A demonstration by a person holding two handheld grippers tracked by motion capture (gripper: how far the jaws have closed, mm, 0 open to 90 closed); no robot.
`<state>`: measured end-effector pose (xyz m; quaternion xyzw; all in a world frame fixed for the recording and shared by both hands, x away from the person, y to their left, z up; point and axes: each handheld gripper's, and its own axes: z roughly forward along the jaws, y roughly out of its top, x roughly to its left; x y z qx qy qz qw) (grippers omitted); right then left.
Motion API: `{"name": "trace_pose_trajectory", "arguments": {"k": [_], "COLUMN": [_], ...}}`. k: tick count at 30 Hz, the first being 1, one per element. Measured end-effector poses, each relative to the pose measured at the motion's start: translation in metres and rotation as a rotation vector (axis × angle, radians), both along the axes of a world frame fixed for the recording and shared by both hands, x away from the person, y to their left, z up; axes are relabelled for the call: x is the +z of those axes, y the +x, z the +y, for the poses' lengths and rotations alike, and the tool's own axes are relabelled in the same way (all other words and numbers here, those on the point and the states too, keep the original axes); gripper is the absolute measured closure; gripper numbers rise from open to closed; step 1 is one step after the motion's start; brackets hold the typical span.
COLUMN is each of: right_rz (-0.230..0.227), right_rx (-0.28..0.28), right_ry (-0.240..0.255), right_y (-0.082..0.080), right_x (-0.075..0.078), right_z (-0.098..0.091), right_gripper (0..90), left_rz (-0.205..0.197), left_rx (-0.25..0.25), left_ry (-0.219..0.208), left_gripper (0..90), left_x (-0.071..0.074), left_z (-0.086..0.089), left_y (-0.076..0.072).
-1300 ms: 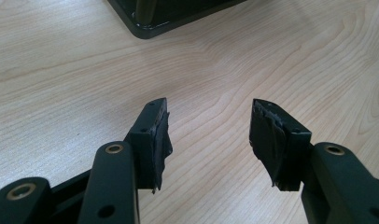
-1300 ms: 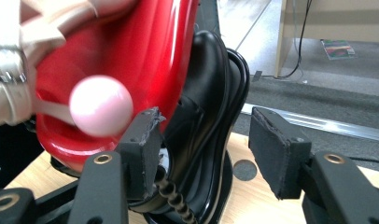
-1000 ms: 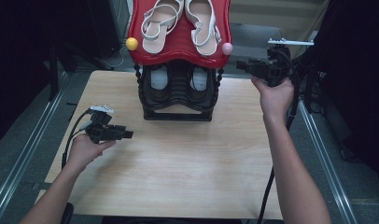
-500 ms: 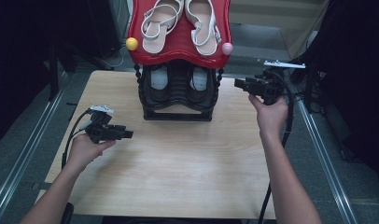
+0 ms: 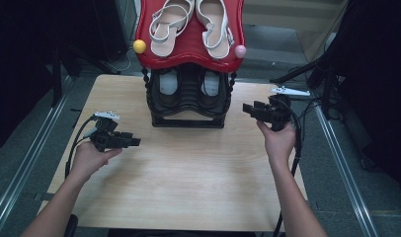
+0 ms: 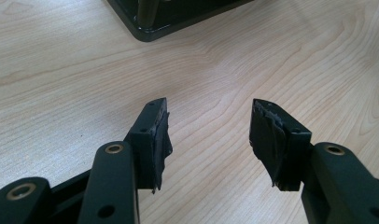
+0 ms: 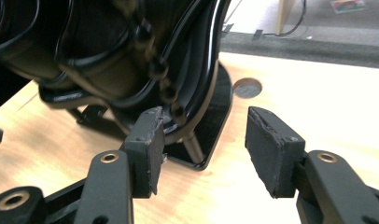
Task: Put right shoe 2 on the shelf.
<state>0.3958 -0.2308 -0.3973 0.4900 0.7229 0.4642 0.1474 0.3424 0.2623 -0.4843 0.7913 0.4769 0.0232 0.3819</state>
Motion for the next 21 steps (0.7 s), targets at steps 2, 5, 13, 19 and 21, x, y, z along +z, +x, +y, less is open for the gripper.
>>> {"name": "trace_pose_trajectory", "arguments": {"k": [2, 5, 13, 19, 21], "right_rz": [0.006, 0.016, 0.047, 0.053, 0.059], "right_rx": [0.009, 0.008, 0.0, 0.009, 0.012], "right_ry": [0.002, 0.021, -0.006, 0.008, 0.013], "right_y": [-0.003, -0.008, -0.017, -0.026, -0.028], "right_x": [-0.006, -0.013, -0.037, -0.054, -0.057], "right_z": [0.001, 0.001, -0.001, 0.002, 0.004], "right_gripper": [48.2, 47.8, 47.4, 47.6, 47.6], "left_rz": [0.0, 0.001, 0.002, 0.001, 0.001], "left_rx": [-0.001, -0.005, -0.007, -0.007, -0.006], "left_ry": [0.001, 0.003, 0.005, 0.004, 0.003], "left_gripper": [47.6, 47.6, 47.6, 47.6, 47.6], "left_x": [0.0, 0.0, -0.001, -0.001, -0.001], "left_z": [0.0, -0.001, -0.001, -0.002, -0.002], "left_y": [0.0, 0.0, 0.0, 0.0, 0.0]}}
